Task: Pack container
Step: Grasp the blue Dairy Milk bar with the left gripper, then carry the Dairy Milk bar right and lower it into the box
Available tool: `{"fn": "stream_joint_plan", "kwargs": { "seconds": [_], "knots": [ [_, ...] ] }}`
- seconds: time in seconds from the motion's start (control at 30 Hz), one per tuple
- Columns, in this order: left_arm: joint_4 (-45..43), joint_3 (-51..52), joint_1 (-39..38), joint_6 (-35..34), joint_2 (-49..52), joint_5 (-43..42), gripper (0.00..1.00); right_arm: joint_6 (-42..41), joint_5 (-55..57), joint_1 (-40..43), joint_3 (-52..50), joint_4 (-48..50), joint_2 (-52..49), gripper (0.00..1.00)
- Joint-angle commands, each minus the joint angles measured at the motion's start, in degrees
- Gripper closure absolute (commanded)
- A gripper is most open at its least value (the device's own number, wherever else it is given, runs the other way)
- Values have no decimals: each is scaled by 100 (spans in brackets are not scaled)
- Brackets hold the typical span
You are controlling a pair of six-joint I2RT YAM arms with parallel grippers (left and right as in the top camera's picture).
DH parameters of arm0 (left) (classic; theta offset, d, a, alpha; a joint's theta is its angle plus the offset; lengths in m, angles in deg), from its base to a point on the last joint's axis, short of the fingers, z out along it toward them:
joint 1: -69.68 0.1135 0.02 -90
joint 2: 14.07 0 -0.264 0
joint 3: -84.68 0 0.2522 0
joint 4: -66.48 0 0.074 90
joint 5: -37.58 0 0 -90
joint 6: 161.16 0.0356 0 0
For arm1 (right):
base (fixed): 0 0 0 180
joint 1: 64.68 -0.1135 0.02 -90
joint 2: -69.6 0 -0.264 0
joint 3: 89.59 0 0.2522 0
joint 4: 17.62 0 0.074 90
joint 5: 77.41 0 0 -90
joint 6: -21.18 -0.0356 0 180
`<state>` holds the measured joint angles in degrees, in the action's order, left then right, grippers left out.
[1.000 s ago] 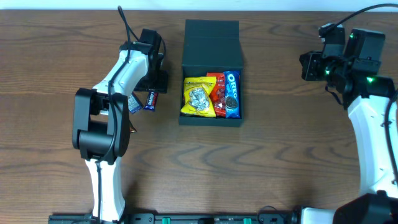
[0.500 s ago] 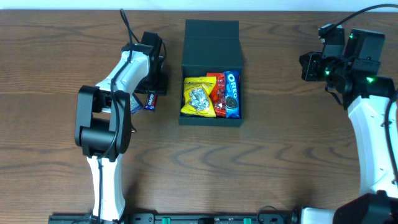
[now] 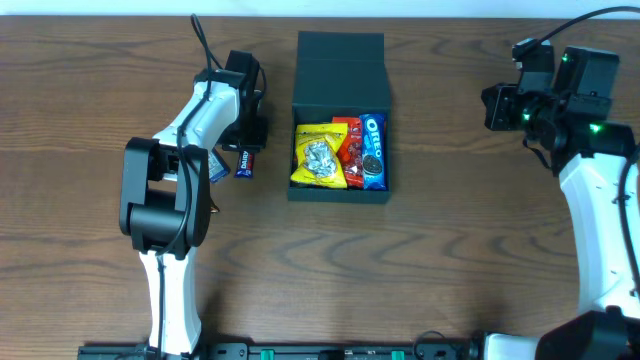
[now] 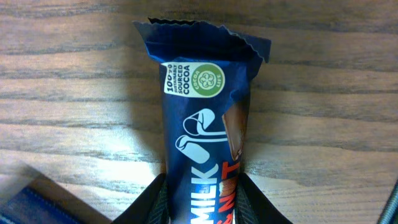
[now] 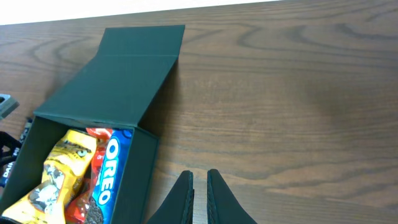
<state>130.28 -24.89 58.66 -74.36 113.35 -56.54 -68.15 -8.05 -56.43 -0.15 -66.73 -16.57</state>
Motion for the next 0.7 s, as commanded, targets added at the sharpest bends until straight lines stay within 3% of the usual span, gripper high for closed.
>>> {"fn": "stream_joint_plan", "kwargs": {
  "seconds": [0.0, 0.07, 0.17, 0.4, 0.67],
  "knots": [
    [157, -350, 24, -114, 81, -15, 75, 2, -39, 46, 46, 2, 120, 91],
    [341, -647, 24, -111, 70, 9, 87, 4, -39, 46, 46, 7, 120, 91],
    [595, -1104, 22, -111, 68, 26, 93, 4, -39, 46, 46, 7, 120, 91],
    [1246, -2177, -133, -221, -17, 24, 94, 4, -35, 48, 46, 142, 120, 91],
    [1915, -2804, -1045, -1231, -37, -44, 94, -66, -37, 356, 46, 323, 120, 91]
  ]
}}
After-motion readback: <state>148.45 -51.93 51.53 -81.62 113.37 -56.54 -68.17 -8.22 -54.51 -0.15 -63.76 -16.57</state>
